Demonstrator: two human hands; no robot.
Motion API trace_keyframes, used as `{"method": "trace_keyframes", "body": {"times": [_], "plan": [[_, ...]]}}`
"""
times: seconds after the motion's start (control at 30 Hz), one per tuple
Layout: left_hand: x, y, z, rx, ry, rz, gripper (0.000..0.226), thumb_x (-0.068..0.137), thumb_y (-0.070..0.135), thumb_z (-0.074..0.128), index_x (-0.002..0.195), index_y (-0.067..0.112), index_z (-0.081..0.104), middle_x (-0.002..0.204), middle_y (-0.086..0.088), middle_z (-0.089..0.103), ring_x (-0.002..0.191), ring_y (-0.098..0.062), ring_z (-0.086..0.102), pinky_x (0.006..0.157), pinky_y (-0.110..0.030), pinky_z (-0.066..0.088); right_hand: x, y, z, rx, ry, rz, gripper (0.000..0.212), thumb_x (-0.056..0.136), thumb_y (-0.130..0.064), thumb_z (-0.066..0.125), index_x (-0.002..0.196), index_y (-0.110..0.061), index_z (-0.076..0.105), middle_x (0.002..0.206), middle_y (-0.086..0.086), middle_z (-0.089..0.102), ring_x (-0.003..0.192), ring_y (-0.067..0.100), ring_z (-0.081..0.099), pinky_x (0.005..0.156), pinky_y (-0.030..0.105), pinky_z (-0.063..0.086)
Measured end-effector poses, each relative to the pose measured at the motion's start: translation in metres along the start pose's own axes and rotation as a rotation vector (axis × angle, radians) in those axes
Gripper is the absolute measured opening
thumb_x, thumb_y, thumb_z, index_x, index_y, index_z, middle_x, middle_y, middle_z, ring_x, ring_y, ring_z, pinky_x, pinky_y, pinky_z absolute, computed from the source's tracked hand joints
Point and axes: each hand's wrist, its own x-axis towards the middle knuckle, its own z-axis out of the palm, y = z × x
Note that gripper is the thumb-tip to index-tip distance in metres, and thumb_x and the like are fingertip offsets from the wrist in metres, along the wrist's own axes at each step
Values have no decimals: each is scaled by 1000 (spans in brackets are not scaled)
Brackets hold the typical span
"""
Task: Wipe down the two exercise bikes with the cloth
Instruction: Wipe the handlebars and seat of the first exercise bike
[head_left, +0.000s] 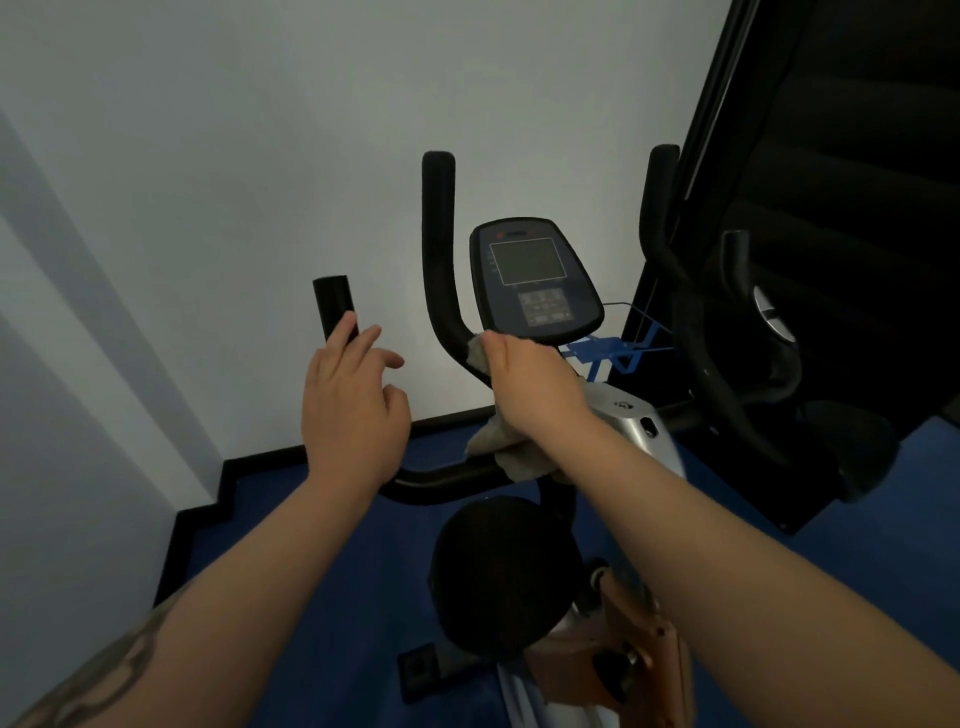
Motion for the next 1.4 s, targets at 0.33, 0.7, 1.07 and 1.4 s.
{"method": "trace_keyframes", "body": {"times": [0.33,0.7,1.07,1.4], "plan": [[0,-1,2,-7,27,-8,26,84,-1,53,103,9,68,139,-8,54,146,-20,23,119,-40,20,4,-3,-1,13,37,-14,33,95,-8,48,128,-11,45,123,10,52,103,27,55,76,37,45],[0,-1,4,-50,49,-18,31,82,-7,50,96,12,70,135,-6,58,146,-17,23,118,-34,21,-8,9,11,158,85,-24,41,97,-15,50,137,-16,44,124,10,53,104,27,55,78,42,50],[-8,2,1,-89,51,-29,32,88,-10,45,93,9,71,136,-8,57,146,-18,24,118,-37,24,-86,32,12,656,101,-23,60,88,-53,58,139,-36,31,141,-11,42,124,9,45,102,35,41],[-9,3,3,-97,61,-36,34,89,-10,44,87,12,71,134,-6,59,146,-16,22,116,-37,27,-36,17,2,803,141,173,25,99,-32,53,123,-36,57,100,-14,63,87,-7,58,67,2,41]]}}
